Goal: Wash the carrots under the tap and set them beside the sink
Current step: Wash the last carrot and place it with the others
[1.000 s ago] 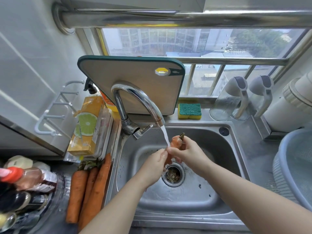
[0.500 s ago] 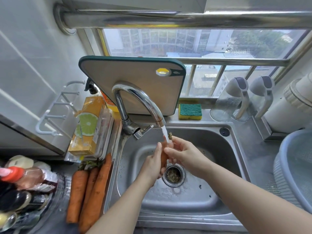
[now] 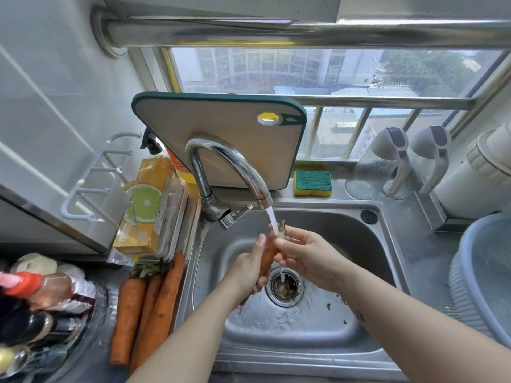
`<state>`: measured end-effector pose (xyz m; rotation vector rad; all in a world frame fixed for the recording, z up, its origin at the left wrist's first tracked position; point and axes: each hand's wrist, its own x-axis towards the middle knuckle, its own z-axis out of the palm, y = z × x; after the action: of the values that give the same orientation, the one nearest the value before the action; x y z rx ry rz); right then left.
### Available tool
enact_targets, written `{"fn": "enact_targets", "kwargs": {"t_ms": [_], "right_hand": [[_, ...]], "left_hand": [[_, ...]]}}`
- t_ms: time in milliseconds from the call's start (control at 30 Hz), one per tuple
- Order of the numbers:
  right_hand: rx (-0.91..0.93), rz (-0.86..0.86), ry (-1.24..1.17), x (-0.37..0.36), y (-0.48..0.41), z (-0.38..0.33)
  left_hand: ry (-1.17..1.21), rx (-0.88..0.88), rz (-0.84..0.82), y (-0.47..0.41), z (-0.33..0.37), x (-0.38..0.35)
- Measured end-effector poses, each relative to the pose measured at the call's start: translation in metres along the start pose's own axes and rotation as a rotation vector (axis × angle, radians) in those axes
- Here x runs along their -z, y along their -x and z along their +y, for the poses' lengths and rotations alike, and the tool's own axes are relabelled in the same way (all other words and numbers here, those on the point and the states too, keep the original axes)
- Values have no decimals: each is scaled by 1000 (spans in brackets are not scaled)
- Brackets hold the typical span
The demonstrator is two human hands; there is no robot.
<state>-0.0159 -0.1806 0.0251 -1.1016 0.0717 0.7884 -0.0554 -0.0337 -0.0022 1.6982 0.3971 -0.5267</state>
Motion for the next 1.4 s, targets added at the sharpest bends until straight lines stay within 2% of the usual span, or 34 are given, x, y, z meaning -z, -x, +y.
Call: {"fn": "enact_targets", "kwargs": {"t_ms": [167, 267, 367, 433, 533, 633, 700, 833, 933, 1000, 1133, 1333, 1400], "right_hand": [[134, 189, 292, -7, -3, 3], [134, 262, 235, -10, -6, 1], [47, 197, 129, -8, -5, -3], [0, 179, 68, -6, -5, -5], [-8, 282, 66, -6, -9, -5], [9, 396, 177, -7, -11, -3], [52, 377, 265, -7, -10, -2], [188, 234, 477, -10, -4, 3], [234, 217, 611, -11, -2, 4], [244, 243, 572, -11, -2, 3], [180, 293, 342, -12, -7, 1], [213, 184, 465, -12, -3, -3], [189, 200, 403, -9, -3, -3]], "left_hand": [[-31, -20, -5, 1, 4, -2], [-37, -38, -18, 3, 9, -1], [-19, -32, -31, 6, 11, 4], [-64, -105, 8, 5, 9, 6], [-183, -286, 101, 2, 4, 2], [-248, -338, 159, 1, 2, -5], [-229, -319, 173, 1, 5, -7], [-87, -265, 211, 4, 8, -7], [-16, -234, 204, 6, 10, -7], [-23, -208, 196, 6, 13, -8], [-46, -156, 182, 5, 15, -5], [98, -89, 139, 7, 22, -4], [64, -68, 109, 6, 22, -3]]}}
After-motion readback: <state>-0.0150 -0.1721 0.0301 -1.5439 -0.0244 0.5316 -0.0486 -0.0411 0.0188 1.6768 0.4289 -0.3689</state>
